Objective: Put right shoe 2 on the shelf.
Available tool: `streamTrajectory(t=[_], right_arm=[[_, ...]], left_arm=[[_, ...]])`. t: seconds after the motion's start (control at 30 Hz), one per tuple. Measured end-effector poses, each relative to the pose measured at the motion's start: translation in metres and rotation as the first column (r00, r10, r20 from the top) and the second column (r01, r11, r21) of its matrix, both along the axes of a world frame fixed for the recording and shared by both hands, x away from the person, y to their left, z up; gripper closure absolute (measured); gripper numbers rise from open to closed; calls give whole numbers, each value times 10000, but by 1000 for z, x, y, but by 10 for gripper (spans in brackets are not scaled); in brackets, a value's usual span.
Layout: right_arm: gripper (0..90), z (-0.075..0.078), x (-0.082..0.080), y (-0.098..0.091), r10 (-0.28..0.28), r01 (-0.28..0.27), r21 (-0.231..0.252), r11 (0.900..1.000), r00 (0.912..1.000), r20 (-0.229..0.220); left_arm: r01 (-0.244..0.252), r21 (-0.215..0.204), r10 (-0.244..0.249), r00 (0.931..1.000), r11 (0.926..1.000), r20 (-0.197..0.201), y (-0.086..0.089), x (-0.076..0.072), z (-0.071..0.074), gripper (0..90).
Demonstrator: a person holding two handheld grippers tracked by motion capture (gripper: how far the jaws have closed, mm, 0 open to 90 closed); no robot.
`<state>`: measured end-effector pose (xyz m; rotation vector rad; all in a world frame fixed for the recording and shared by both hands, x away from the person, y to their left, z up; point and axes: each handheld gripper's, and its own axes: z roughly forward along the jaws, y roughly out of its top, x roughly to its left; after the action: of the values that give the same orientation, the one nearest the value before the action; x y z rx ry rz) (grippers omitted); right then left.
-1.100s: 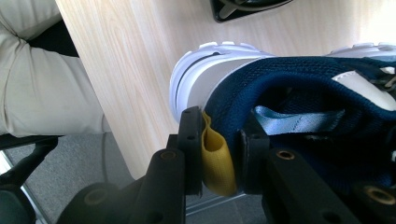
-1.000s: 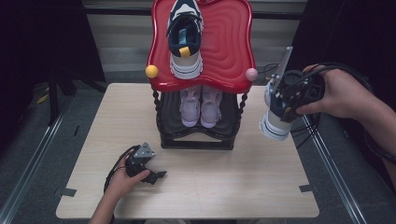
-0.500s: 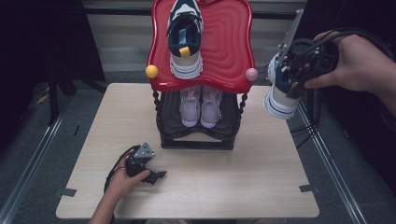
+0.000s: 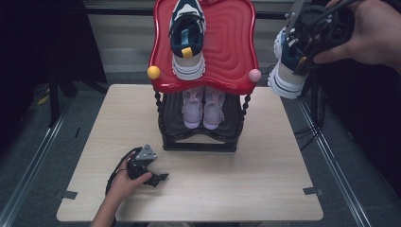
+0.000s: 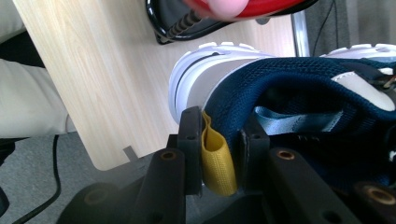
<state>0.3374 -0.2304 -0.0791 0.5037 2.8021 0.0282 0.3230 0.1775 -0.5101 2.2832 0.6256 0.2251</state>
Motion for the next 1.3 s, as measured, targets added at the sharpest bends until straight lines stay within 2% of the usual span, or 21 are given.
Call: streamTrajectory(t=[0.17, 0.53, 0.83, 0.9, 1.0, 1.13, 1.3], right_arm=[[749, 12, 4, 17, 187, -182, -126, 9998, 9991, 375], [748, 24, 14, 57, 906, -878, -403, 9953, 9932, 737], [746, 17, 22, 84, 1438, -1377, -733, 9878, 9859, 856], [747, 17, 24, 88, 1555, -1478, -893, 9850, 9841, 861], [747, 18, 25, 94, 1574, -1480, -927, 9846, 9820, 1048], [747, 19, 25, 103, 1899, -1807, -912, 9793, 9761, 1055], [747, 16, 29, 114, 2030, -1894, -1205, 9745, 9726, 1134]], left_arm=[[2, -1, -2, 10000, 10000, 0, 0, 0, 0, 40], [-2, 24, 2, 10000, 10000, -4, 0, 0, 0, 40], [-2, 30, 2, 10000, 10000, -5, 0, 0, 0, 40], [0, 32, 0, 10000, 10000, -6, 0, 0, 0, 40], [20, -17, -20, 10000, 10000, 14, 0, 0, 0, 38], [22, -13, -22, 10000, 10000, 5, 0, 0, 0, 38], [26, -10, -26, 10000, 10000, 4, 0, 0, 0, 37]])
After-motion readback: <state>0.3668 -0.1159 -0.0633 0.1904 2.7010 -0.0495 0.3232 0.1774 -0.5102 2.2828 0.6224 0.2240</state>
